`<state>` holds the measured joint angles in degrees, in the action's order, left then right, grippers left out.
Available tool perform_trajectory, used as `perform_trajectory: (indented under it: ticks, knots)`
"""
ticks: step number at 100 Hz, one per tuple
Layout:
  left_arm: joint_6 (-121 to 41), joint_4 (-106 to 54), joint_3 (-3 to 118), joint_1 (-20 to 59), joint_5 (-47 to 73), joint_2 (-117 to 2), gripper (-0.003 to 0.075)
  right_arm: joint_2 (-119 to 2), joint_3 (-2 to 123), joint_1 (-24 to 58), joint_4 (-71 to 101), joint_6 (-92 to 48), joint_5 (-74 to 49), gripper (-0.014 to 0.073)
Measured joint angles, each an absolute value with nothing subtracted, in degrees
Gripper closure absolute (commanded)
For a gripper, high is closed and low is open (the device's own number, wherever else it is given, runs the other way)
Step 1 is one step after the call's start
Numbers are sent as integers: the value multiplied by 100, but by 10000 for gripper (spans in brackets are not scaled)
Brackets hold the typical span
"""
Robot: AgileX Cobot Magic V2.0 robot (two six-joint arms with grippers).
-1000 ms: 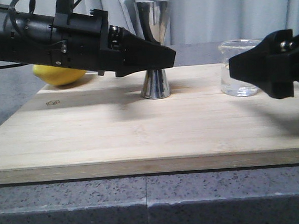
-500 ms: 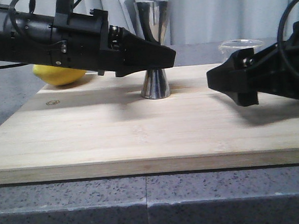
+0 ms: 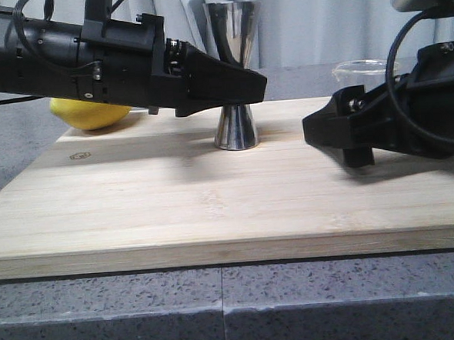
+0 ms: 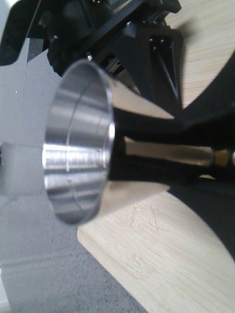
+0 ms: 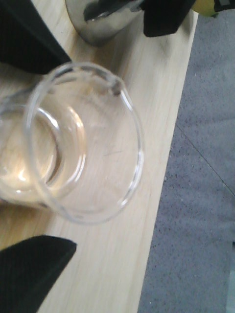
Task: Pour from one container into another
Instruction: 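Reach the right gripper to the glass beaker and grasp it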
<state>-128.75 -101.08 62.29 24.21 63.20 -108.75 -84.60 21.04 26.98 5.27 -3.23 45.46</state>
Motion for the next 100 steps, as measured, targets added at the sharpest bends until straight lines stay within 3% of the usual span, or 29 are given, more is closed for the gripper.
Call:
perform_trajectory:
  ticks: [12,38,100]
  knots:
    - [-12875,-10108,6229,2421,6320,-10875,733,-8460,2104,2698,527,-323,4550,205]
    - [-12875,-10108,6229,2421,6320,-10875,733,-8460,2104,2698,527,-323,4580,312]
    - [-12875,-10118,6229,2421,6320,-10875,733,-8351,2332,2674,517,-357,4473,316]
